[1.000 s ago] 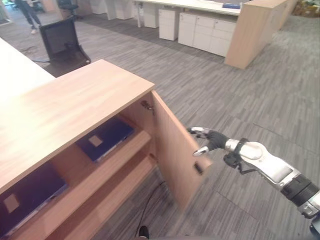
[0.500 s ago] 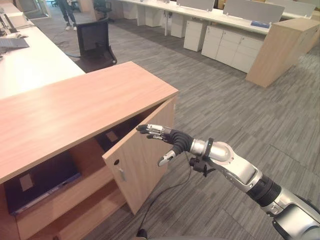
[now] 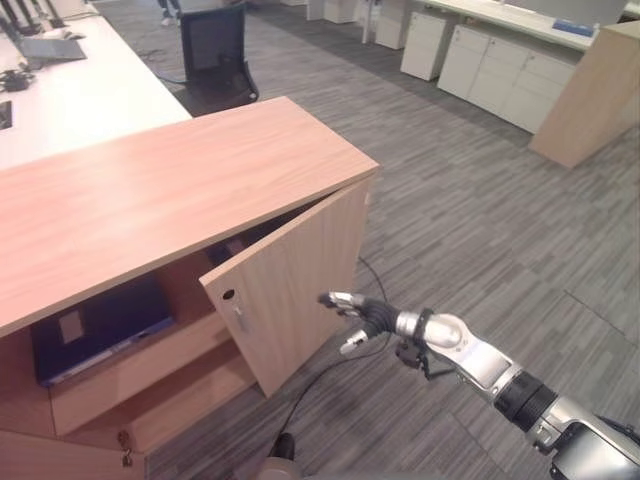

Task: Put the empty folder in the office cabinet

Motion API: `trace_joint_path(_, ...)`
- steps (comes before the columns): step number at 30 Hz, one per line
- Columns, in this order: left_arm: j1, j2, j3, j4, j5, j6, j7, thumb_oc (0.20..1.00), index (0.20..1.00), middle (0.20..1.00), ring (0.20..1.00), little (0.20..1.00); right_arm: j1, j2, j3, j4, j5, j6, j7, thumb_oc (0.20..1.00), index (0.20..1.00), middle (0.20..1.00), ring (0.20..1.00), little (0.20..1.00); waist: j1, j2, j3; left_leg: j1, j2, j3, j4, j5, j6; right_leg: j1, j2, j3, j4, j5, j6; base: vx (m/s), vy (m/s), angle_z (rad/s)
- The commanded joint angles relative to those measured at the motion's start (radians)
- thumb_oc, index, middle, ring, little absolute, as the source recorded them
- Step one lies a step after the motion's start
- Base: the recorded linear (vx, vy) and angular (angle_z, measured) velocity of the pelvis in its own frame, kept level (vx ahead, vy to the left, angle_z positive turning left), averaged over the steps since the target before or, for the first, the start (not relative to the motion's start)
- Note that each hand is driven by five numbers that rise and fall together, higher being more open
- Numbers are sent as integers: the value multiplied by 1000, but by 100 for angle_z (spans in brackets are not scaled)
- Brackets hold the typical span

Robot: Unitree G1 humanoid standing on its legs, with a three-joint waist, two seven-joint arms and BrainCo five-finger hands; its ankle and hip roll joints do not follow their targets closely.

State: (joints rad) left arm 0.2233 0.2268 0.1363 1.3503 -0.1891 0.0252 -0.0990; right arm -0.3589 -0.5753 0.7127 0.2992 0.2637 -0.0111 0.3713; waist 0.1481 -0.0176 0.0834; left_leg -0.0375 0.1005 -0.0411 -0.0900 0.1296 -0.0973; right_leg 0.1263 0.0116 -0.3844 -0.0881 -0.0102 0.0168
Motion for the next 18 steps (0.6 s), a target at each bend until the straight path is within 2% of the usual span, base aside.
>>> trace_joint_path(1,-43,17,-28,36,-43,-9,-13,1000,1000,1000,1000,1000,12,56,-8,27,-71,-32,-25,1000,1000,1000,1000,1000,33,-42,34,0,69,6,112,-98,-33,-41,-55,43,1,-49,54,-233,-145,52)
trace_joint_path(2,-47,13,-38,20,-62,-9,-12,1000,1000,1000,1000,1000,25,54,-23,124,-129,-36,-58,1000,1000,1000,1000,1000,28,-48,59,-82,93,74,182,-73,-34,-48,-71,-6,3,-49,51,-235,-143,103)
trace_joint_path(3,-50,4,-53,14,-63,-7,-13,1000,1000,1000,1000,1000,46,60,-32,237,-223,-30,-91,1000,1000,1000,1000,1000,23,-43,65,-88,152,203,213,-79,-31,-38,-75,-47,2,-65,54,-177,-71,225)
trace_joint_path(5,-55,0,-78,10,-39,-2,-1,1000,1000,1000,1000,1000,74,76,-64,395,-332,-5,-132,1000,1000,1000,1000,1000,10,-38,66,-94,220,374,270,-79,-27,-40,-96,-145,4,-68,44,-114,-77,256)
trace_joint_path(6,-58,3,-87,7,-29,1,3,1000,1000,1000,1000,1000,87,84,-86,444,-345,4,-148,1000,1000,1000,1000,1000,6,-36,63,-106,235,406,310,-89,-27,-39,-101,-181,5,-73,34,-88,-40,186)
trace_joint_path(7,-63,7,-99,1,-24,4,3,1000,1000,1000,1000,1000,108,128,-139,594,-337,30,-179,1000,1000,1000,1000,1000,4,-27,57,-115,249,447,356,-100,-29,-28,-113,-241,7,-81,21,-35,14,212)
trace_joint_path(8,-65,10,-105,-1,-23,6,-1,1000,1000,1000,1000,1000,115,148,-170,668,-325,35,-189,1000,1000,1000,1000,1000,3,-18,46,-95,241,472,321,-107,-30,-22,-115,-276,8,-84,21,15,131,271)
trace_joint_path(9,-70,7,-126,2,-12,10,-7,1000,1000,1000,1000,1000,115,201,-222,826,-324,54,-221,1000,1000,1000,1000,1000,6,2,27,-66,206,489,252,-102,-25,-11,-124,-325,16,-76,25,142,369,216)
trace_joint_path(10,-74,16,-134,17,20,18,5,1000,1000,1000,1000,1000,121,267,-302,945,-301,82,-269,1000,1000,1000,1000,1000,15,16,-10,-26,118,449,143,-108,-6,-3,-167,-359,30,-53,49,172,403,136)
trace_joint_path(14,-91,17,-134,18,28,16,11,1000,1000,1000,1000,1000,152,300,-440,1023,-191,92,-321,1000,1000,1000,1000,1000,18,32,-35,-3,41,409,61,-105,31,7,-231,-398,74,-37,79,86,256,85)
trace_joint_path(16,-94,16,-137,22,32,16,13,1000,1000,1000,1000,1000,160,306,-465,1032,-171,91,-329,1000,1000,1000,1000,1000,17,36,-40,3,22,396,43,-105,39,8,-247,-406,88,-34,85,48,154,37)
trace_joint_path(18,-105,3,-147,29,46,11,24,1000,1000,1000,1000,1000,185,321,-554,1052,-102,87,-370,1000,1000,1000,1000,1000,9,51,-49,22,-33,357,10,-117,62,21,-305,-434,143,-29,105,102,323,65)
